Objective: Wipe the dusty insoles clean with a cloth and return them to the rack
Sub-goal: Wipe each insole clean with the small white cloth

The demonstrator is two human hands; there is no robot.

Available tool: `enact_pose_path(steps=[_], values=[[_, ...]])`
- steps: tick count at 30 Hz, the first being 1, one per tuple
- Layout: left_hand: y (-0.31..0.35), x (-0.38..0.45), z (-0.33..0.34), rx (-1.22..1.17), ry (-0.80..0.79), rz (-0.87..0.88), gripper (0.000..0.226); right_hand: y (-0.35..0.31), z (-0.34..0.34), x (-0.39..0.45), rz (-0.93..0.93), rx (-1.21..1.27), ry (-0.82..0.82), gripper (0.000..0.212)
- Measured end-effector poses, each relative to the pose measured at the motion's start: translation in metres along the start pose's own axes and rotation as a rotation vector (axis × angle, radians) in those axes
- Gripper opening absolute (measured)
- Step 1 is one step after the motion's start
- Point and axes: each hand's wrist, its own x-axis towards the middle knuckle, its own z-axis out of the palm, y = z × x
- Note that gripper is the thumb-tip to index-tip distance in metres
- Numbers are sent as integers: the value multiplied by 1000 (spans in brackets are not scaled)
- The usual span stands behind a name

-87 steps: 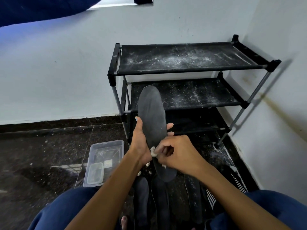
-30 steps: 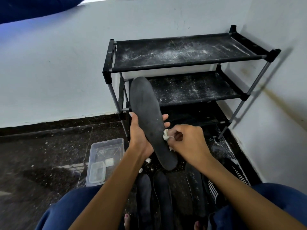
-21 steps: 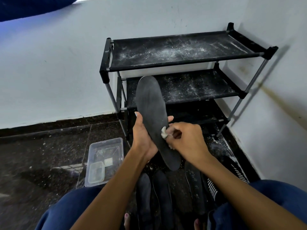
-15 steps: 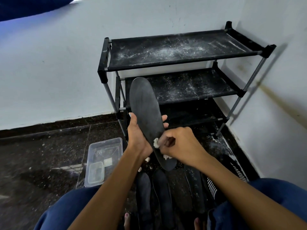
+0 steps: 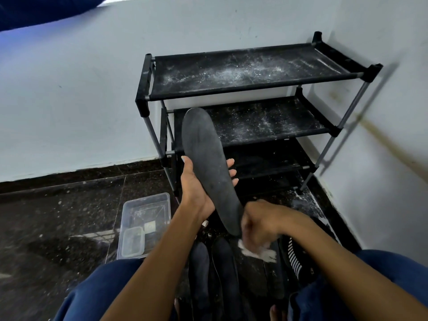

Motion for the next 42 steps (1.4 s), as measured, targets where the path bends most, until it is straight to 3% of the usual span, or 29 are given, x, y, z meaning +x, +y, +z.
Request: enact_pose_path(steps=[2, 7, 10, 16, 19, 21, 24, 27, 32, 37, 42], values=[[-6, 2, 2, 48, 10, -11, 83, 14, -13, -6, 118, -4, -45, 18], [-28, 13, 9, 140, 59, -93, 86, 44, -45, -13, 13, 485, 267, 26], [-47, 20, 16, 149, 105, -177, 86, 44, -38, 2, -5, 616, 214, 28], [-100, 45, 0, 307, 266, -342, 87, 65, -6, 45, 198, 772, 177, 22], [-139, 69, -40, 438, 337, -473, 105, 84, 24, 68, 329, 785, 113, 25], [-154, 68, -61, 465, 362, -565, 92, 98, 48, 86, 415, 770, 77, 19], [-171, 61, -88, 485, 366, -638, 69, 112, 84, 114, 500, 753, 11, 36], [-197, 63, -117, 482, 380, -680, 61, 117, 116, 138, 553, 646, 22, 27], [-251, 77, -165, 459, 421, -732, 81, 132, 166, 168, 657, 589, 126, 15], [-286, 83, -180, 417, 413, -766, 98, 162, 212, 194, 742, 667, 150, 28], [-300, 88, -183, 341, 483, -745, 111, 167, 220, 199, 695, 712, 137, 15]])
